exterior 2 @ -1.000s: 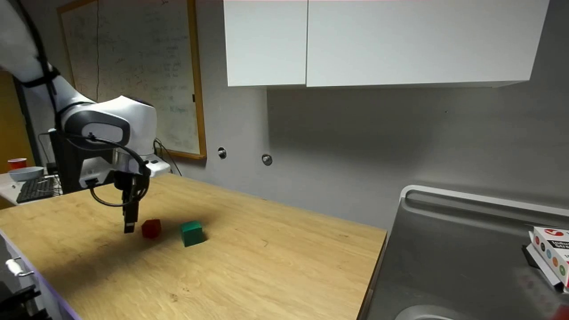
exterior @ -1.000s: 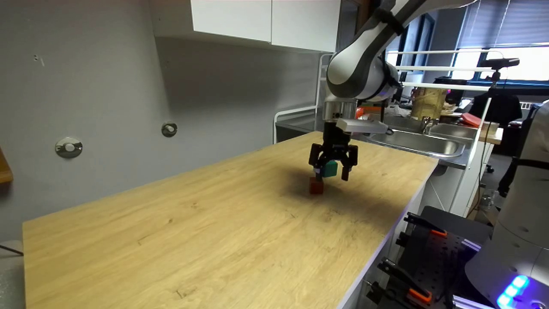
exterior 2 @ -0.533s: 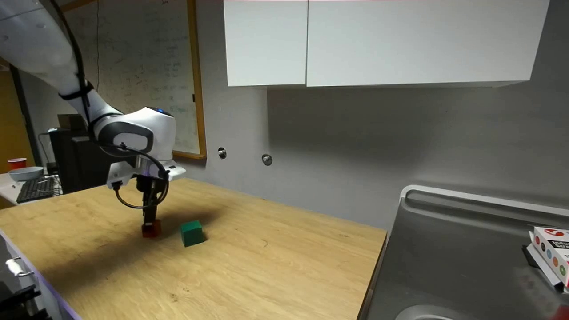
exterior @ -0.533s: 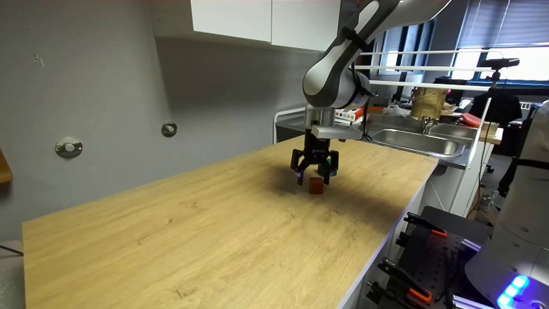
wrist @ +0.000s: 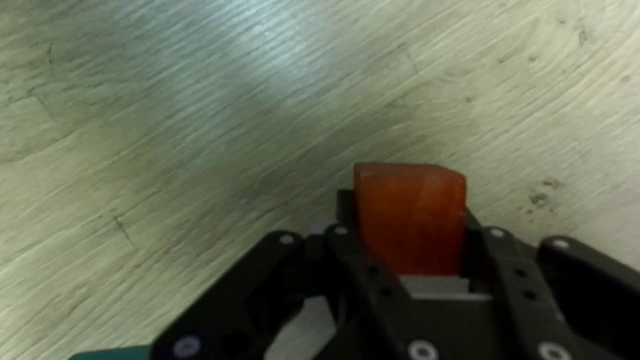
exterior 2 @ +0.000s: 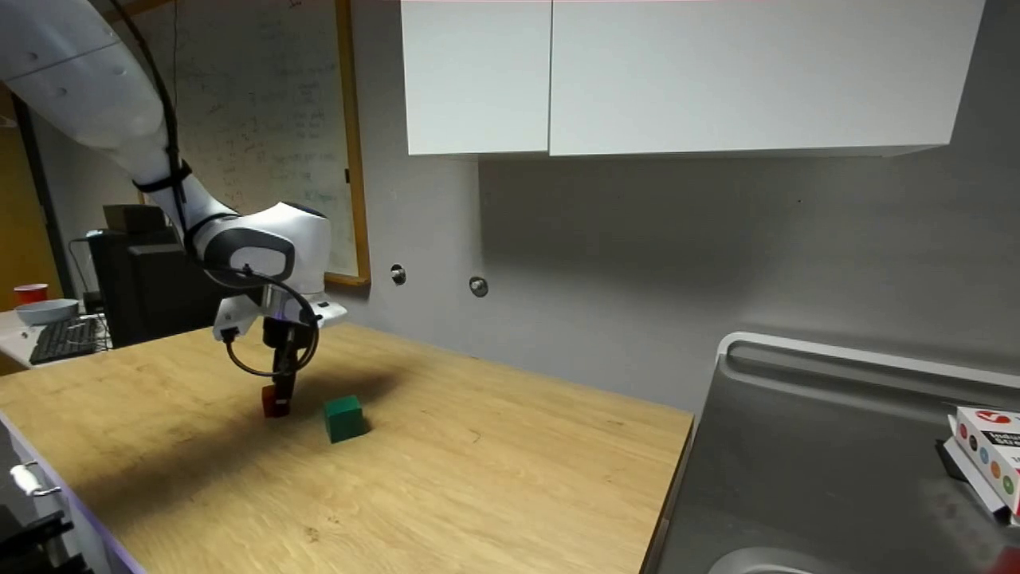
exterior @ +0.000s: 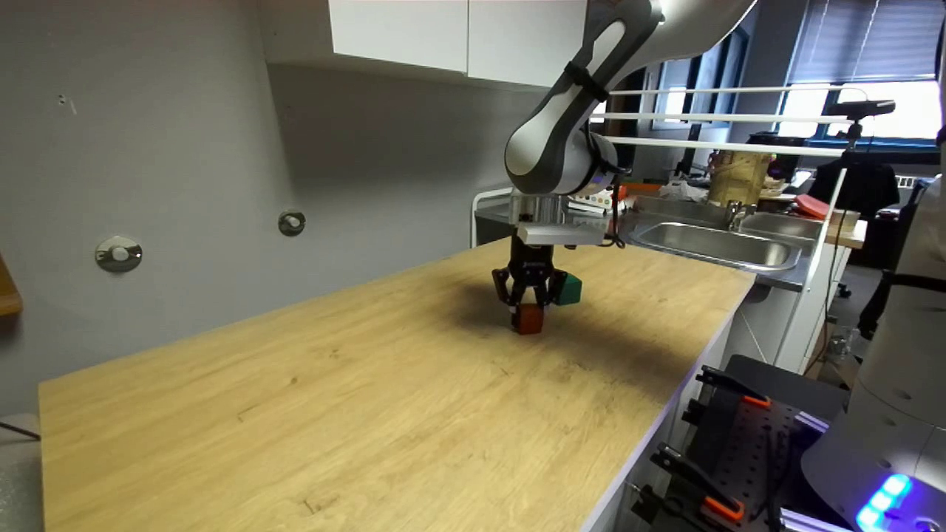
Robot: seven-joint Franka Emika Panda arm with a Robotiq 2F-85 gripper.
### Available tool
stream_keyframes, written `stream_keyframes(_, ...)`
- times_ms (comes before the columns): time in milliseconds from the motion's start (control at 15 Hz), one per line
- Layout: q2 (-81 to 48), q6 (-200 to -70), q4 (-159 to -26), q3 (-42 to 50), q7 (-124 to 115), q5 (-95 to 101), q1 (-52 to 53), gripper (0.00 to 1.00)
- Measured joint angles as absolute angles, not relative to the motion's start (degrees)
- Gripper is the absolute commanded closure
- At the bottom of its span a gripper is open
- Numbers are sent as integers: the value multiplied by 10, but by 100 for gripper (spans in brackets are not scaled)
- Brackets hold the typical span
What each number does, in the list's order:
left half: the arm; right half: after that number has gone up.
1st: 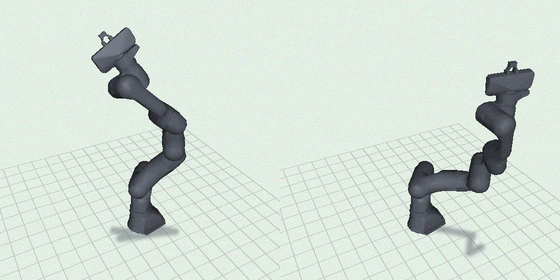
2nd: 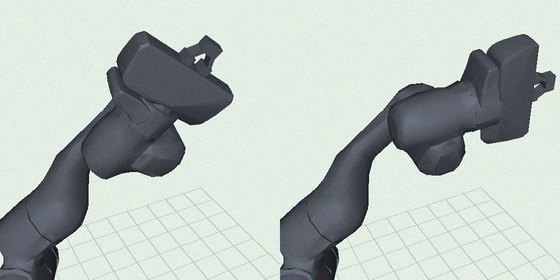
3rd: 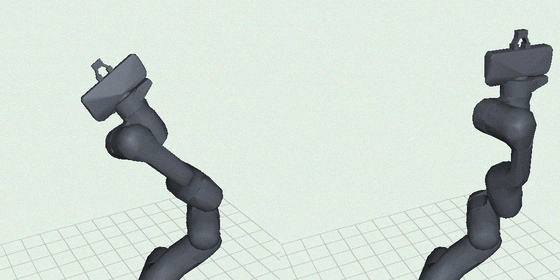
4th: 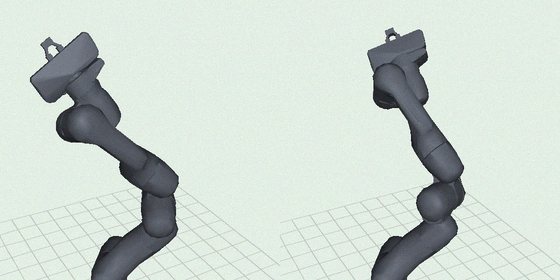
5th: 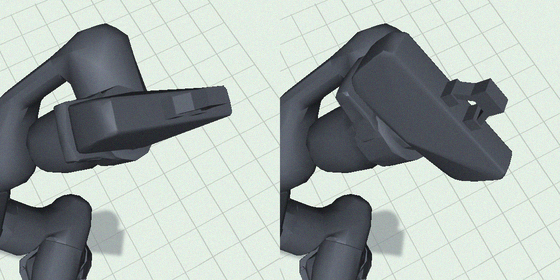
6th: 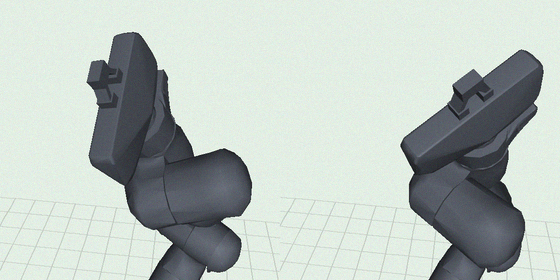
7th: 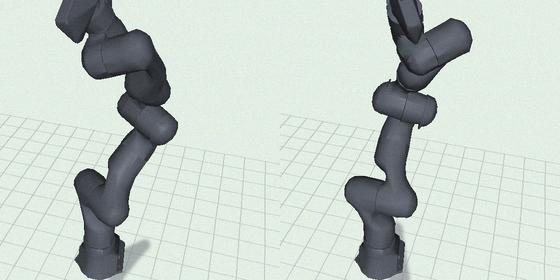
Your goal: Put the orange block on top of the green block
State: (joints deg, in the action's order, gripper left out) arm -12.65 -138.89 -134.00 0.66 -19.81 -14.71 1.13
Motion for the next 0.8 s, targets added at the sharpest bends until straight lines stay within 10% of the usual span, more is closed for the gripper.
stream_keyframes(800,-85,-1377,-1297,58,-212,-101,-24,82)
